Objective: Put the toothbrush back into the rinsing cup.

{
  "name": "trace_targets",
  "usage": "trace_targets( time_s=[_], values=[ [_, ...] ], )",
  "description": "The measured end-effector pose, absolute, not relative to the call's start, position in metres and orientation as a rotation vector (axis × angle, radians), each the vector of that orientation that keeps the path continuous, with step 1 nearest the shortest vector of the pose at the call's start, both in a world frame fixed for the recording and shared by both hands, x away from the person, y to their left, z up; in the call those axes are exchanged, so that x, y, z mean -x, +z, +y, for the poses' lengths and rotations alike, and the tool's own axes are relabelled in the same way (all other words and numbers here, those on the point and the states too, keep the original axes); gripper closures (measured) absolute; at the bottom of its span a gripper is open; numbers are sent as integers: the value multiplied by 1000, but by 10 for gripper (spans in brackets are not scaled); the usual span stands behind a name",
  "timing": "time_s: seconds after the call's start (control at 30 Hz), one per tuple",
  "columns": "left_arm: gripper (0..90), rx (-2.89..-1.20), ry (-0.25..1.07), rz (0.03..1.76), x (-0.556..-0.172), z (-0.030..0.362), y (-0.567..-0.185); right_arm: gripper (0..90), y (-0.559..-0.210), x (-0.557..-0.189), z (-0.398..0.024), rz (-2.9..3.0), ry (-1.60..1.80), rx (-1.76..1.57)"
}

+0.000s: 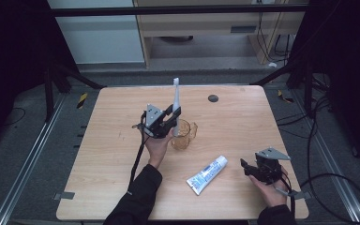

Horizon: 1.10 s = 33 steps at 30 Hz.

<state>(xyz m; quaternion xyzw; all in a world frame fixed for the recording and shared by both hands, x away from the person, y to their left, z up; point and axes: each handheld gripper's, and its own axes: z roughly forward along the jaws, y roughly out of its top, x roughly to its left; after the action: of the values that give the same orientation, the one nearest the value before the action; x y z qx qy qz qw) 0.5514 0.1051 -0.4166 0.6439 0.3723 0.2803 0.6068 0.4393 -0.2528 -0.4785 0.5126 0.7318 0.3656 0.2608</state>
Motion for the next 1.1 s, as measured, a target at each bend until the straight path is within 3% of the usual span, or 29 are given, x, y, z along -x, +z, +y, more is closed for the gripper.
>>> trace_targets(
  time_s=[1.1],
  values=[
    [668, -1603, 628, 860, -540, 107, -448, 349, -479, -439, -253, 1979, 983, -1388]
  ],
)
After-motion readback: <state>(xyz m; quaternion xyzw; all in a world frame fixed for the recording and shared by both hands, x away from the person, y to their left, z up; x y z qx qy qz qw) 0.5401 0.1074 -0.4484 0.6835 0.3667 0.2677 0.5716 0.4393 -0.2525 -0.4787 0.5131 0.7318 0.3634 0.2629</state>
